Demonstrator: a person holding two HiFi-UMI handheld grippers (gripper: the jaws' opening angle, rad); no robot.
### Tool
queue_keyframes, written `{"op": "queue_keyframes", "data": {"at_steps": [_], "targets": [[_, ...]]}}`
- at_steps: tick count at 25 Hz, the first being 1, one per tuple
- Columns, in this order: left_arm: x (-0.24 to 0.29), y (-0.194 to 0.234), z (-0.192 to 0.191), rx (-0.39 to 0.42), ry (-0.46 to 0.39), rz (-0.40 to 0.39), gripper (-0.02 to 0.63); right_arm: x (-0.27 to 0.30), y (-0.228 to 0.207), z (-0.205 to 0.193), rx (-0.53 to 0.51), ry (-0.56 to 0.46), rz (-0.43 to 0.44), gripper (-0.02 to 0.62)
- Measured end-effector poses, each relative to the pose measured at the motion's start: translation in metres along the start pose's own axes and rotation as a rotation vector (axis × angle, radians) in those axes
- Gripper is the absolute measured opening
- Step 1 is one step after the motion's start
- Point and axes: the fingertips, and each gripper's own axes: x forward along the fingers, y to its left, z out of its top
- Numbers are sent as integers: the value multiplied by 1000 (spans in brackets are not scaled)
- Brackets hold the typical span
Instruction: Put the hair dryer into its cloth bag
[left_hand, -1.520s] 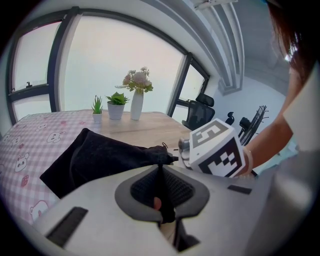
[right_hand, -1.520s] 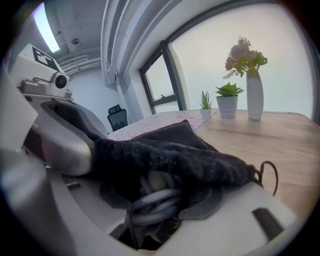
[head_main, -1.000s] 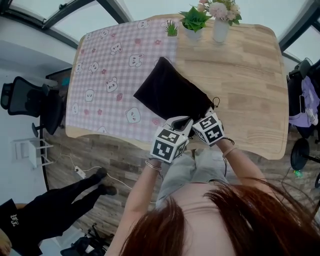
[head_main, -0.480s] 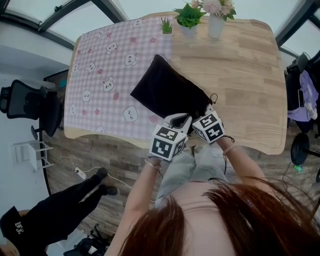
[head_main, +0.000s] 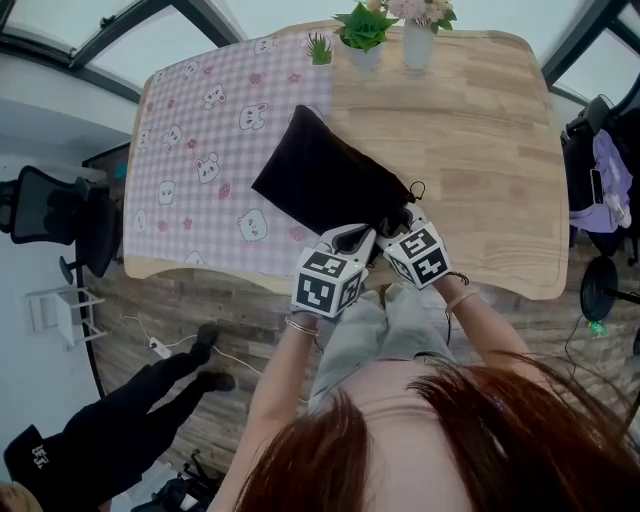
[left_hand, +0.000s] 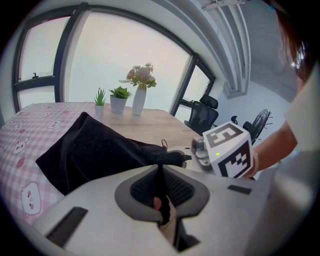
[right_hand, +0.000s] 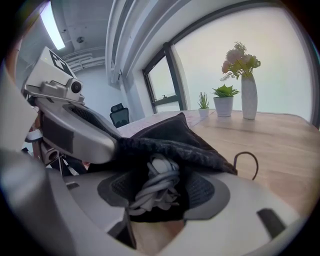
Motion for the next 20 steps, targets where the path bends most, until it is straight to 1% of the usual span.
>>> {"op": "queue_keyframes", "data": {"at_steps": [7,11,14,20], "targets": [[5,-4,-7,-20,2,6,26,-21,-1,-3,3,-24,-25,270],[8,-7,-12,-47,3,10,28,-34,-3,-11,28,-35,-40,270],[12,-8,-14,-64,3,20,28,-42,-7,-16,46,-38,-49,270],[17,-10,-19,-81,0,43,28,-55,-13,-20,48,-46,-55,270]]}}
